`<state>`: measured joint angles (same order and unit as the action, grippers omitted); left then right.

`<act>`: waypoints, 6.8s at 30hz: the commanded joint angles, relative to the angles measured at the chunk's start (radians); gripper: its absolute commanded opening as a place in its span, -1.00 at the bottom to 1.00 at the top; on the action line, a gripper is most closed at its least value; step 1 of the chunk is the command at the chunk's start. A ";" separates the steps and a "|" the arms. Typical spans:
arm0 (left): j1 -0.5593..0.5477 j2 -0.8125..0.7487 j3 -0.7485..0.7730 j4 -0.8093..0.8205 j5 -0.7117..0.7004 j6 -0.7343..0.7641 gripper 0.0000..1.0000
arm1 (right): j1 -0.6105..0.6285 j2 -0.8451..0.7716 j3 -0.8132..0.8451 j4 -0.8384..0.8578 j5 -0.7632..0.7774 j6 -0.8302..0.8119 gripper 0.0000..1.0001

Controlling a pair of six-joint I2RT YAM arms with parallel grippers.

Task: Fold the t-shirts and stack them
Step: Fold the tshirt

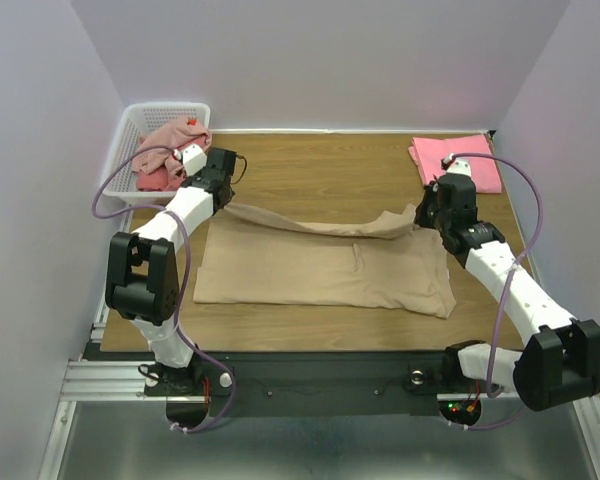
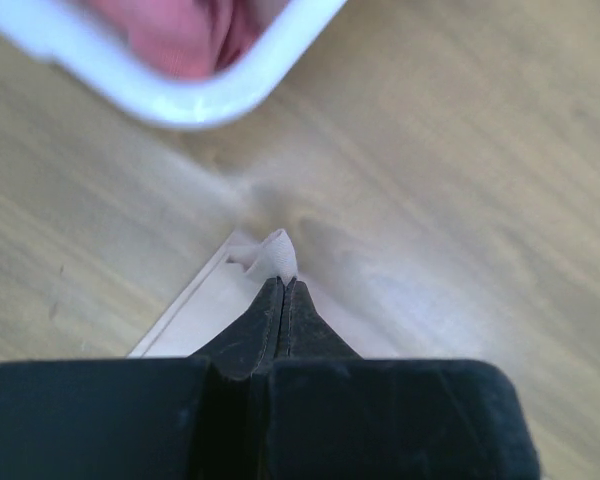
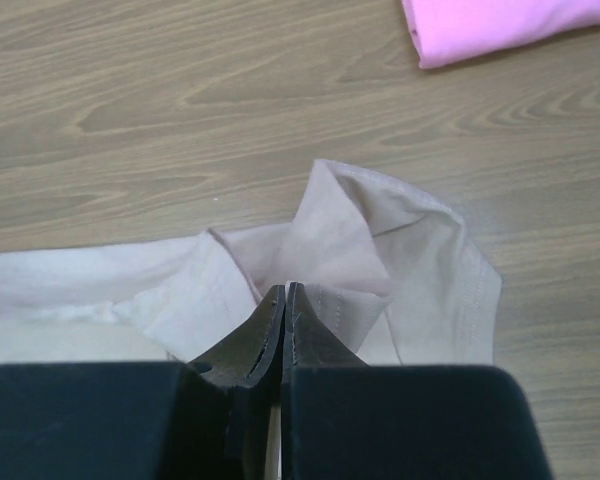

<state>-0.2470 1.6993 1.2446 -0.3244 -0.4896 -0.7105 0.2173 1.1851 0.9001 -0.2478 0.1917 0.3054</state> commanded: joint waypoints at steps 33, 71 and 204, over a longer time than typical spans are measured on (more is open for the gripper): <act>0.003 -0.184 -0.330 0.082 -0.056 -0.064 -1.00 | -0.001 -0.311 -0.207 -0.243 -0.058 0.235 -0.99; -0.017 -0.382 -0.361 0.143 0.203 -0.058 0.84 | -0.001 0.006 -0.029 -0.347 0.127 0.344 1.00; -0.969 -0.705 -0.496 -0.508 -0.018 -0.955 0.97 | 0.372 0.854 0.857 -0.123 0.003 0.013 1.00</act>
<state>-1.2312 1.0687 0.6891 -0.6422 -0.3607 -1.5997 0.4980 2.0411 1.8862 -0.3401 0.0578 0.2653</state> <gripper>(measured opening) 0.985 0.998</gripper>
